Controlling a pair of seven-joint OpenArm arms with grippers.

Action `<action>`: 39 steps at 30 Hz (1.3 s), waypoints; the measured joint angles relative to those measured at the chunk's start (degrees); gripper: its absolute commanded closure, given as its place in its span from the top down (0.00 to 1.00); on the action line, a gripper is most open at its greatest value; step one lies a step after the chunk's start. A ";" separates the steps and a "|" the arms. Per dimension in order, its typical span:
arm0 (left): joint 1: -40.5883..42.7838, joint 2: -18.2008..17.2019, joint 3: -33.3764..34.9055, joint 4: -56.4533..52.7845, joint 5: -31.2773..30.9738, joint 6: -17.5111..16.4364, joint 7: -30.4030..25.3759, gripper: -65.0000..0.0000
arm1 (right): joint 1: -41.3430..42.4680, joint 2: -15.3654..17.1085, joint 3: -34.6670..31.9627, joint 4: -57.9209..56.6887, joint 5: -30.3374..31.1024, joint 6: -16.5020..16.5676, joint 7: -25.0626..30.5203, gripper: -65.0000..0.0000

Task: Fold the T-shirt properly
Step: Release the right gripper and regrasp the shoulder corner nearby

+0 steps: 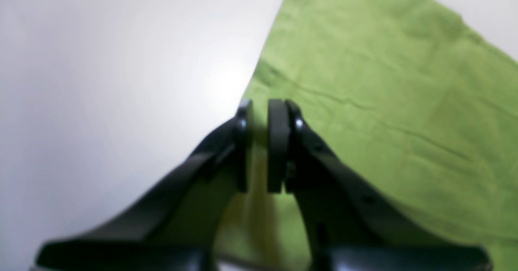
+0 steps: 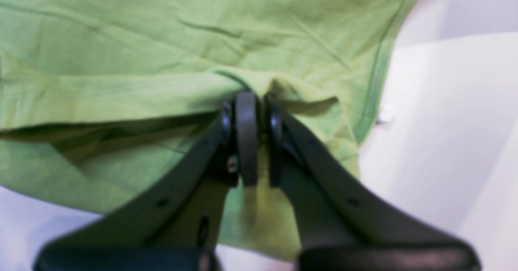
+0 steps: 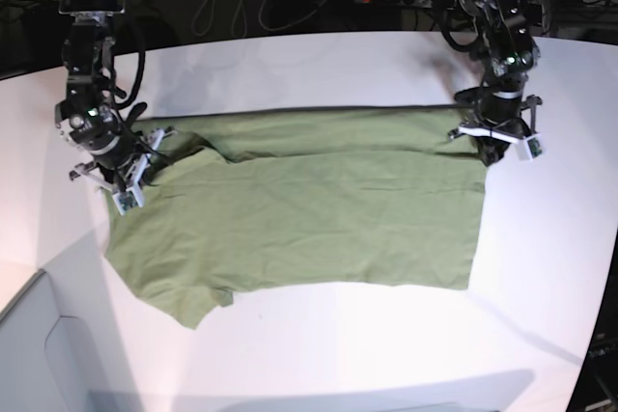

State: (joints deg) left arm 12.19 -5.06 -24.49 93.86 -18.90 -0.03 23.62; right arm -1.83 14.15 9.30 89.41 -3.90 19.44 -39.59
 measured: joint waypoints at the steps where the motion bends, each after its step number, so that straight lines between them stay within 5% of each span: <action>1: -0.33 -0.37 0.00 0.00 -0.02 0.00 0.72 0.10 | -0.02 0.00 0.00 0.00 0.00 0.00 -0.07 0.00; 6: -1.57 -0.50 -0.39 0.72 -0.22 0.09 3.74 0.13 | -0.11 0.00 0.00 0.00 0.00 0.00 -0.04 0.06; 12: 0.94 -0.31 -1.25 7.10 -0.37 0.09 9.27 0.51 | -1.11 0.17 0.31 0.37 -0.15 0.00 -0.02 0.52; 15: 3.10 -0.24 -1.25 8.52 -0.46 -0.02 9.20 0.57 | -1.88 0.15 0.31 2.36 0.00 0.00 -0.35 0.62; 31: 6.23 0.76 -1.25 0.28 -0.44 -0.07 2.95 0.56 | -8.28 0.15 0.55 14.84 0.02 0.00 -0.07 0.62; 39: 5.88 0.76 -1.03 -2.54 -0.42 -0.20 0.37 0.53 | -10.82 -0.13 5.75 20.17 0.04 0.00 -0.35 0.62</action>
State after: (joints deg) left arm 18.06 -4.29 -25.52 91.33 -19.31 -0.23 23.99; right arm -12.64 14.02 15.05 109.58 -3.86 19.44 -39.94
